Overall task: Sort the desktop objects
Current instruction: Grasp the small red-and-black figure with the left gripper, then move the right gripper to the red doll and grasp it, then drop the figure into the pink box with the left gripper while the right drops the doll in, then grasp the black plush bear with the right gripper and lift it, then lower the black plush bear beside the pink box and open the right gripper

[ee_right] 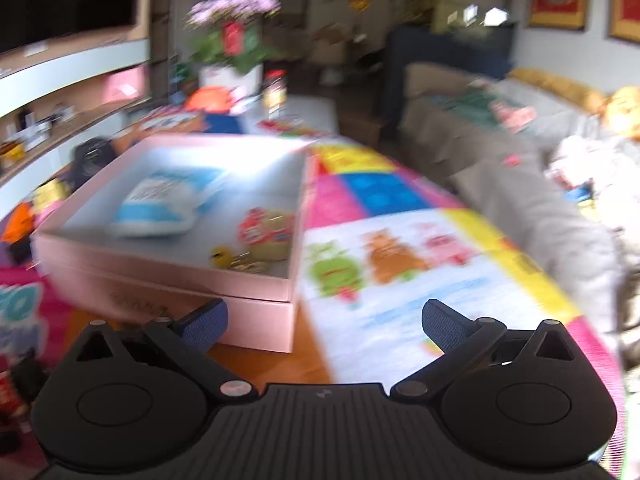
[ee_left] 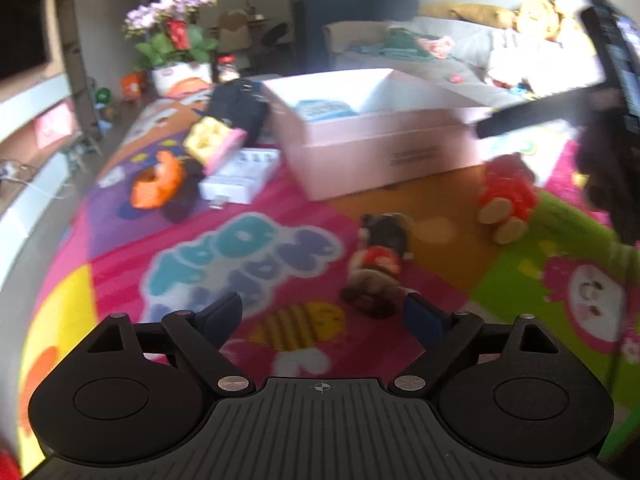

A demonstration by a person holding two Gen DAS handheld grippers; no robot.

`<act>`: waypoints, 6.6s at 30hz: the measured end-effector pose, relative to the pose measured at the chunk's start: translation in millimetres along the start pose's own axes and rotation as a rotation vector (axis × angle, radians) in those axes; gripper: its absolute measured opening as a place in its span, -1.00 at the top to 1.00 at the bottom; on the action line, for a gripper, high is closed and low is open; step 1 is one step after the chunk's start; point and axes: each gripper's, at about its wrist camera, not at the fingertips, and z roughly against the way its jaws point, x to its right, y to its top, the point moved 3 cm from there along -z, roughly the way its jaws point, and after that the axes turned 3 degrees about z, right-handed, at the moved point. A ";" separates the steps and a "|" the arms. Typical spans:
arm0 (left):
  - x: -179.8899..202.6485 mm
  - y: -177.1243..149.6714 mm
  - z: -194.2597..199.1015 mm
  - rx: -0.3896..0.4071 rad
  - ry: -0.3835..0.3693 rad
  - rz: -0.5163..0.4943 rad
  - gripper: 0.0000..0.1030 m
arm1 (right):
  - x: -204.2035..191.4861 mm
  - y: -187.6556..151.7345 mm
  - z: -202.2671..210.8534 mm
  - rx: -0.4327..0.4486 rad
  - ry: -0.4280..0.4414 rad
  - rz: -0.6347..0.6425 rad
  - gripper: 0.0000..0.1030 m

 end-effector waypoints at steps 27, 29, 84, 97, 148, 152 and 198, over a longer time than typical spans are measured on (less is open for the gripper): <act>36.9 40.7 -46.8 -0.021 -0.074 0.088 -0.52 | 11.1 -85.3 64.4 -0.036 0.226 -0.142 -1.00; 36.0 40.5 -45.0 -0.015 -0.052 0.071 -0.36 | 10.9 -84.3 63.2 -0.041 0.240 -0.144 -1.00; 32.8 -5.7 18.4 -0.007 -0.062 -0.012 -0.53 | -28.6 -61.0 99.2 0.056 0.381 0.255 -1.00; 30.7 -10.3 22.8 -0.003 -0.062 -0.025 -0.78 | -45.6 -48.1 30.6 -0.136 0.483 0.101 -0.85; -62.6 23.9 -25.2 0.097 0.049 0.203 -0.95 | -38.7 120.4 -10.6 0.051 0.406 0.113 -0.89; -68.6 22.8 -25.8 0.096 0.034 0.256 -0.95 | -77.6 131.1 -14.8 0.066 0.428 0.206 -0.94; -69.7 22.1 -24.7 0.060 0.115 0.315 -0.97 | 44.7 -19.3 44.3 -0.016 0.317 -0.302 -0.69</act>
